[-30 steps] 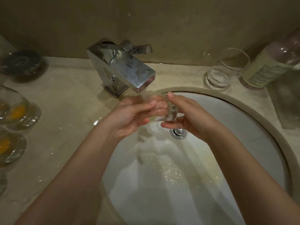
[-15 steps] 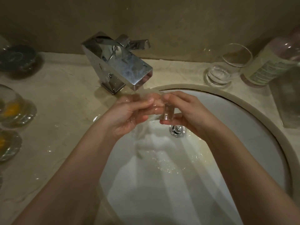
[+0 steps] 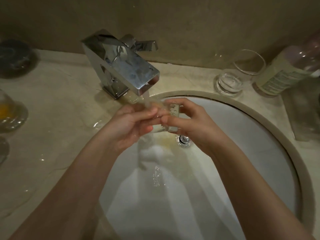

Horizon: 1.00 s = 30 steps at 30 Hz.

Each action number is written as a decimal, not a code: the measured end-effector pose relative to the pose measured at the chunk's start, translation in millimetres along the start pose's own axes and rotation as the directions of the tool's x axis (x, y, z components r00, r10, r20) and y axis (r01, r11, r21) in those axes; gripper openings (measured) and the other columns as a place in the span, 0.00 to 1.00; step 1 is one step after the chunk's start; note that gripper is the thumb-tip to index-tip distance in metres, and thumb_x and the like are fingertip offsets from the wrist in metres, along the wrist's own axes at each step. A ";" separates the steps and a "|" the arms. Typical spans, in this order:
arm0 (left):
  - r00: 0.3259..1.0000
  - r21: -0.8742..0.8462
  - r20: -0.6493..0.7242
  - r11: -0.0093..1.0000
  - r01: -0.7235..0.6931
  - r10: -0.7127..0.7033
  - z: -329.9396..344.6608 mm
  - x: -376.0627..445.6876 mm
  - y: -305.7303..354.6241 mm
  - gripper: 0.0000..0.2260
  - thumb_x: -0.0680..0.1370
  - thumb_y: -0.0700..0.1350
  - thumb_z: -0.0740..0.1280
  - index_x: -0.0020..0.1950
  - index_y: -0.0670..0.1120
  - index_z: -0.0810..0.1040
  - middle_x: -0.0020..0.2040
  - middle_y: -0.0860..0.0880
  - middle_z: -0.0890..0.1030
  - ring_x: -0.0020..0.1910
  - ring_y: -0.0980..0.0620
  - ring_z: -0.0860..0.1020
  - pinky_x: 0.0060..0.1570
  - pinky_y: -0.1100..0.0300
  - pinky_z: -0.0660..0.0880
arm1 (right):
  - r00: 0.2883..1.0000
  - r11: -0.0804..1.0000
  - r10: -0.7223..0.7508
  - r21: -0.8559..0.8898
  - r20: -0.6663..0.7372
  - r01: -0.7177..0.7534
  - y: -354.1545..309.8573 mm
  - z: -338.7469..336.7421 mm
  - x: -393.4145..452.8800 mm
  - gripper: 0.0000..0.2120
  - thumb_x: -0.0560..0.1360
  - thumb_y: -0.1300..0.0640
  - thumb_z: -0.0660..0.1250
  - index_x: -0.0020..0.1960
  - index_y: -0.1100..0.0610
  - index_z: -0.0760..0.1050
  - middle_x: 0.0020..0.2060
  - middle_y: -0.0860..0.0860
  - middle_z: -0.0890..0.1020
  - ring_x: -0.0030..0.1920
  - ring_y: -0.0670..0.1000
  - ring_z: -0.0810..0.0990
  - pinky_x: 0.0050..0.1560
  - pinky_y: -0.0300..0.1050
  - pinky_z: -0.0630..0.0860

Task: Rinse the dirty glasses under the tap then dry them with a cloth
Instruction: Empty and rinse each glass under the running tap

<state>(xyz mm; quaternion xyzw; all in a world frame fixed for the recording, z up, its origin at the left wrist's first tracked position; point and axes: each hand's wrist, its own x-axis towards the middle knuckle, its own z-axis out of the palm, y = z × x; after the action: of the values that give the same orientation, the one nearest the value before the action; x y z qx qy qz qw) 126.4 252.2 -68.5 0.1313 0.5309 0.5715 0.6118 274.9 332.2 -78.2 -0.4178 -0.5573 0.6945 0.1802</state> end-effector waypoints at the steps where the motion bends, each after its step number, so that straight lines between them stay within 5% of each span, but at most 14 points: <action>1: 1.000 0.008 -0.002 1.000 -0.004 0.004 0.9 -0.4 0.7 0.10 0.67 0.40 0.68 0.48 0.41 0.80 0.41 0.48 0.86 0.39 0.54 0.85 0.23 0.72 0.70 | 0.999 0.998 0.031 0.057 0.012 -0.032 -1.4 0.4 0.7 0.14 0.70 0.58 0.74 0.55 0.55 0.79 0.51 0.56 0.82 0.49 0.53 0.84 0.45 0.45 0.83; 4: 1.000 0.008 0.006 1.000 -0.015 0.015 7.6 0.9 6.3 0.11 0.67 0.40 0.68 0.48 0.41 0.80 0.41 0.47 0.86 0.38 0.53 0.85 0.23 0.71 0.70 | 0.992 0.982 0.126 0.138 0.007 -0.126 -6.0 -0.1 5.2 0.19 0.76 0.46 0.66 0.55 0.62 0.81 0.47 0.58 0.85 0.45 0.56 0.85 0.44 0.45 0.83; 8: 1.000 0.014 0.019 1.000 -0.002 0.001 8.0 2.5 13.1 0.11 0.67 0.40 0.69 0.48 0.39 0.80 0.38 0.46 0.85 0.35 0.53 0.85 0.24 0.71 0.72 | 1.000 0.998 0.013 0.056 -0.024 -0.012 -4.4 -2.5 6.8 0.10 0.76 0.56 0.70 0.55 0.60 0.80 0.45 0.55 0.83 0.43 0.52 0.84 0.41 0.43 0.81; 11: 1.000 -0.010 0.015 1.000 0.015 -0.015 4.5 0.1 10.9 0.12 0.66 0.40 0.69 0.48 0.39 0.80 0.39 0.46 0.86 0.37 0.53 0.85 0.23 0.72 0.72 | 0.997 0.997 -0.072 -0.025 -0.016 0.071 -3.6 -6.5 7.0 0.14 0.69 0.59 0.76 0.54 0.55 0.80 0.51 0.54 0.83 0.52 0.51 0.83 0.44 0.43 0.80; 16: 1.000 -0.020 0.026 1.000 -0.011 0.011 8.4 0.2 7.7 0.10 0.67 0.40 0.68 0.48 0.42 0.81 0.38 0.48 0.86 0.37 0.54 0.85 0.24 0.72 0.71 | 0.990 0.988 0.141 -0.060 0.001 -0.140 -15.6 -3.4 12.5 0.24 0.72 0.39 0.68 0.55 0.58 0.82 0.50 0.57 0.84 0.44 0.55 0.86 0.39 0.46 0.81; 22: 1.000 -0.010 0.031 1.000 -0.003 0.003 4.4 3.4 9.8 0.14 0.67 0.41 0.69 0.51 0.39 0.82 0.41 0.45 0.86 0.38 0.52 0.85 0.24 0.71 0.71 | 1.000 0.996 -0.010 -0.092 -0.011 0.009 -10.8 -4.4 7.9 0.13 0.73 0.55 0.73 0.57 0.54 0.79 0.50 0.54 0.83 0.46 0.50 0.84 0.40 0.42 0.81; 24: 1.000 -0.010 0.023 1.000 0.006 -0.005 4.4 3.3 8.2 0.19 0.67 0.40 0.69 0.56 0.36 0.80 0.44 0.44 0.86 0.40 0.51 0.85 0.24 0.71 0.71 | 0.999 0.998 0.045 -0.035 -0.027 -0.046 -11.8 -6.1 8.0 0.15 0.73 0.51 0.72 0.58 0.55 0.80 0.50 0.57 0.83 0.45 0.53 0.85 0.40 0.45 0.81; 27: 1.000 -0.021 0.015 1.000 0.001 0.000 6.0 4.4 8.1 0.14 0.67 0.40 0.68 0.51 0.40 0.81 0.42 0.45 0.86 0.40 0.51 0.85 0.23 0.72 0.69 | 0.982 0.987 0.163 0.019 -0.095 -0.162 -12.2 -3.1 9.3 0.21 0.76 0.42 0.66 0.54 0.60 0.81 0.42 0.60 0.84 0.35 0.55 0.84 0.36 0.45 0.80; 30: 1.000 -0.003 0.003 1.000 -0.009 0.009 4.9 4.6 9.7 0.11 0.67 0.40 0.69 0.48 0.42 0.81 0.38 0.48 0.86 0.37 0.52 0.85 0.21 0.73 0.68 | 0.993 0.995 0.089 0.043 -0.082 -0.085 -6.2 0.9 7.2 0.15 0.77 0.50 0.68 0.54 0.61 0.81 0.44 0.59 0.83 0.38 0.54 0.84 0.37 0.45 0.81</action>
<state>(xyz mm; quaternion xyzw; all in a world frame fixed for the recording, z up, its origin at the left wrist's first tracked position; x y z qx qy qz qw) 123.9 261.3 -61.4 0.1339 0.5283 0.5749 0.6103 268.6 338.7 -75.1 -0.4666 -0.5168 0.6946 0.1811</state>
